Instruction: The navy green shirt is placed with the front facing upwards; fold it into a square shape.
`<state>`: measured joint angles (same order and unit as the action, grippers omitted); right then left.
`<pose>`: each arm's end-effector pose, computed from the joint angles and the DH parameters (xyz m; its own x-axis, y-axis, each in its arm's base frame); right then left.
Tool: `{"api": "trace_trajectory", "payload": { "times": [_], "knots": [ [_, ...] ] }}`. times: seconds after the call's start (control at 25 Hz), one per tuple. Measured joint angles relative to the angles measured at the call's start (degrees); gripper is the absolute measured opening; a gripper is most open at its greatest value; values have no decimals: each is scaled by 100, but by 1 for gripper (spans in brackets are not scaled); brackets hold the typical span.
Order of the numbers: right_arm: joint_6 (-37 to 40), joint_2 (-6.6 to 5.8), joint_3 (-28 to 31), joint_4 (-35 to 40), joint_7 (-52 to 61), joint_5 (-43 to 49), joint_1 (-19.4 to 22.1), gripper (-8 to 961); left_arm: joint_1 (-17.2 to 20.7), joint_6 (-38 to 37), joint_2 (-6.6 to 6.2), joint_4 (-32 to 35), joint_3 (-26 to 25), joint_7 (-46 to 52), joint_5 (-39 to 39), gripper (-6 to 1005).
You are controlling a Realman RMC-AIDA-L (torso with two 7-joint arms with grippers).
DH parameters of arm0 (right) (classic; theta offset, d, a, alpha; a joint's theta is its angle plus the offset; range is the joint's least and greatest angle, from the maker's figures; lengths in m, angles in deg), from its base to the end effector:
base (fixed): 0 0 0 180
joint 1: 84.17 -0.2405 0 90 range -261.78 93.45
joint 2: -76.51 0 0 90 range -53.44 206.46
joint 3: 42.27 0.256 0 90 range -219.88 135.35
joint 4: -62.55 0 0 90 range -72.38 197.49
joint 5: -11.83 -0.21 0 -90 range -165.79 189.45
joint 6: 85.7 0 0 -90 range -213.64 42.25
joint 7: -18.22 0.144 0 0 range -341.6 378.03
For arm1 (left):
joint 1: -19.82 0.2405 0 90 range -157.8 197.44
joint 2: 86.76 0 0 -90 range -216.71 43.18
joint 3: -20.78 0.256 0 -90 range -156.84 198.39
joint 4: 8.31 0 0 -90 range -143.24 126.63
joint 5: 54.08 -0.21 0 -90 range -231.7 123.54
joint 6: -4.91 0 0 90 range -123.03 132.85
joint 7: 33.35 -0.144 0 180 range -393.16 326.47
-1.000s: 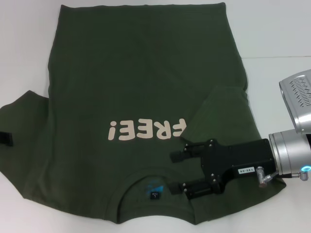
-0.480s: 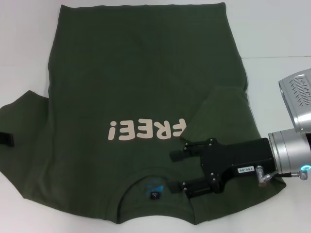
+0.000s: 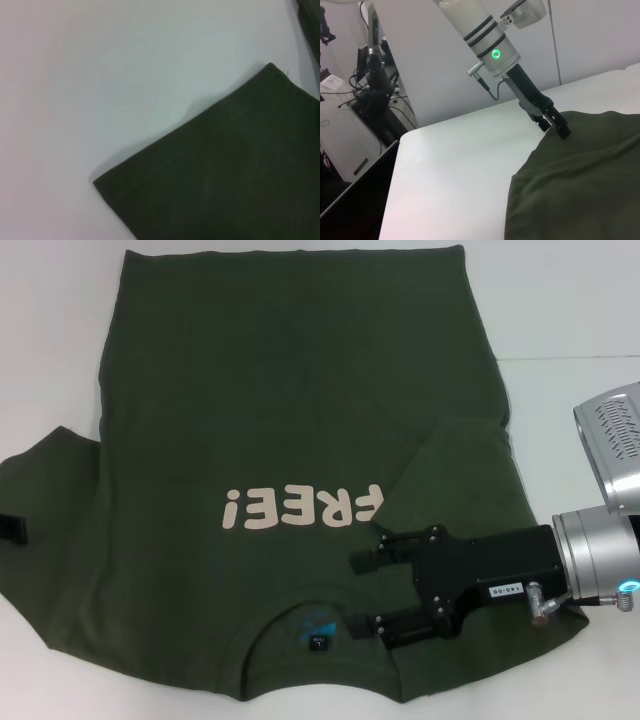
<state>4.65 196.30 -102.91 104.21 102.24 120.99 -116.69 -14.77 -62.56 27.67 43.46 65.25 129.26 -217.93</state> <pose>0.2118 0.3213 -0.0387 0.8854 -0.2790 -0.3718 -0.2788 -0.9587 0.0556 -0.3463 0.3808 0.0856 0.1149 0.8994 0.4218 0.8114 0.1600 -0.5622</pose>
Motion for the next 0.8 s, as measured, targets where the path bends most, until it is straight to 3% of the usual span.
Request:
{"api": "trace_trajectory", "payload": {
  "times": [0.8],
  "knots": [
    [0, 0, 0, 0, 0, 0, 0, 833, 4, 96, -4, -110, -2, -1, -7, 891]
  ]
}}
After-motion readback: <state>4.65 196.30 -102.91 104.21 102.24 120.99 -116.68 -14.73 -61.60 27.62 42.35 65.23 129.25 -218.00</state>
